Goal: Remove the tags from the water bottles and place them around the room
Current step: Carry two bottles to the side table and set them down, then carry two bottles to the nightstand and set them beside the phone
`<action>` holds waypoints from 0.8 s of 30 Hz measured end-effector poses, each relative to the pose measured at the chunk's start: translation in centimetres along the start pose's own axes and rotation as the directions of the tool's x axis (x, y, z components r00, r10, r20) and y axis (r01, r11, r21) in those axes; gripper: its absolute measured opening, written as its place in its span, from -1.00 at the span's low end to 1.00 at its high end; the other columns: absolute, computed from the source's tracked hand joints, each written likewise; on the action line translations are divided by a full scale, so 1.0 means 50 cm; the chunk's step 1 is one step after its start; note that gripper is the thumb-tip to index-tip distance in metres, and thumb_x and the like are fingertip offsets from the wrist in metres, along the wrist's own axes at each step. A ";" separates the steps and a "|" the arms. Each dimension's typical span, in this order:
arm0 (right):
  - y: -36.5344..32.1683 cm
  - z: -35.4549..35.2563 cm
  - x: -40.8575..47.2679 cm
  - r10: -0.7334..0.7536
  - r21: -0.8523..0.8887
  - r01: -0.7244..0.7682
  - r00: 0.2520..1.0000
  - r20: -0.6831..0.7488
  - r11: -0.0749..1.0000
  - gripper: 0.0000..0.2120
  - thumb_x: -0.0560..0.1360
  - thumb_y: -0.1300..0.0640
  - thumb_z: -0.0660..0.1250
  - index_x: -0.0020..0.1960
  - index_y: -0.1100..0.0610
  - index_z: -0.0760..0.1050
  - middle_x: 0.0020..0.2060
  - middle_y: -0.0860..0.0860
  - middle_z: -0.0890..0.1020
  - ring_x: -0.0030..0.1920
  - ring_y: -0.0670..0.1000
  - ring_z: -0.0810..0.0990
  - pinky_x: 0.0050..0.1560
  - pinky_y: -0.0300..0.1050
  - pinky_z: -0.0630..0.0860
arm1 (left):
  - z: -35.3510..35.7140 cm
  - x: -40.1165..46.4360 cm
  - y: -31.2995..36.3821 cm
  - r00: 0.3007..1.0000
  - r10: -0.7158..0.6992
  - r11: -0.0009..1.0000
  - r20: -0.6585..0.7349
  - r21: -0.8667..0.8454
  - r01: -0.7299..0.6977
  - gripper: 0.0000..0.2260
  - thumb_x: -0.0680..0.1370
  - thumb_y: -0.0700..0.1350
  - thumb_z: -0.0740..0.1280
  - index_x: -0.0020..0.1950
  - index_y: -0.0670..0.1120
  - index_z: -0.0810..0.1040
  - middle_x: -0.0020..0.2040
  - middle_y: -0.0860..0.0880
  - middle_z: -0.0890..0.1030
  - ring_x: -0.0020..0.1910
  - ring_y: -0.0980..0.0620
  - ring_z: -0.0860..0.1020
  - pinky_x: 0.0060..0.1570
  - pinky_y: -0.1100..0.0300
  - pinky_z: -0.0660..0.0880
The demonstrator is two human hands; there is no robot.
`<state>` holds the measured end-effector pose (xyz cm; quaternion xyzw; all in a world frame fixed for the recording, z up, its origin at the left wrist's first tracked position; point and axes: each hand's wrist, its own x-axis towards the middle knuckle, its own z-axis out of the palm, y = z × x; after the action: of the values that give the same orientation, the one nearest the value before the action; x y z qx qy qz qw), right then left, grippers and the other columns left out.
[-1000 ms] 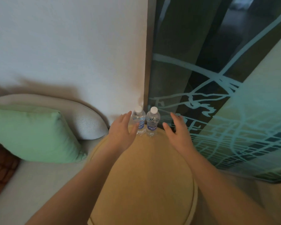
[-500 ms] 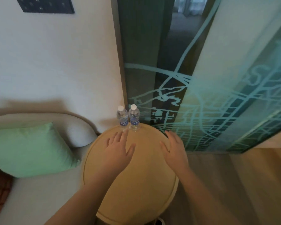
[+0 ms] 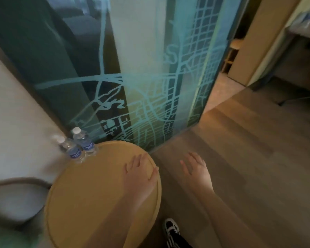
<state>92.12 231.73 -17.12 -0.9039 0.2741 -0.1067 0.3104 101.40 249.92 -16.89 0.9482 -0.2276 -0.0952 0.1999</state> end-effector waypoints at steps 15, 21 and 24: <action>0.328 -0.294 -0.237 0.517 0.150 -0.520 0.687 -0.511 0.841 -0.67 0.56 0.01 0.28 0.29 0.06 0.52 0.35 0.05 0.47 0.39 0.10 0.33 0.34 -0.03 0.29 | 0.196 -0.017 0.484 0.708 0.679 0.726 0.196 -0.034 -0.687 -0.40 0.57 0.25 0.11 0.56 0.04 0.15 0.54 0.01 0.23 0.54 0.01 0.10 0.48 -0.06 0.06; 0.485 -0.421 -0.266 0.592 0.187 -0.623 0.543 -0.596 0.760 -0.63 0.55 0.00 0.27 0.32 0.09 0.48 0.35 0.04 0.45 0.36 0.07 0.35 0.30 -0.07 0.29 | 0.303 -0.017 0.728 0.562 0.795 0.589 0.228 -0.070 -0.805 -0.40 0.56 0.24 0.14 0.56 0.05 0.16 0.54 0.00 0.25 0.54 0.00 0.13 0.48 -0.04 0.05; 0.585 -0.495 -0.261 0.621 0.210 -0.662 0.479 -0.620 0.720 -0.61 0.55 0.00 0.27 0.34 0.11 0.46 0.36 0.05 0.44 0.36 0.09 0.35 0.31 -0.05 0.28 | 0.367 -0.009 0.876 0.512 0.827 0.545 0.232 -0.102 -0.832 -0.39 0.55 0.22 0.18 0.55 0.04 0.18 0.54 -0.03 0.25 0.54 -0.02 0.12 0.47 -0.03 0.02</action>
<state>59.76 207.40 -16.13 -0.6466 0.6841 -0.2824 0.1850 78.80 208.22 -14.89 0.7061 -0.6768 -0.1055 0.1796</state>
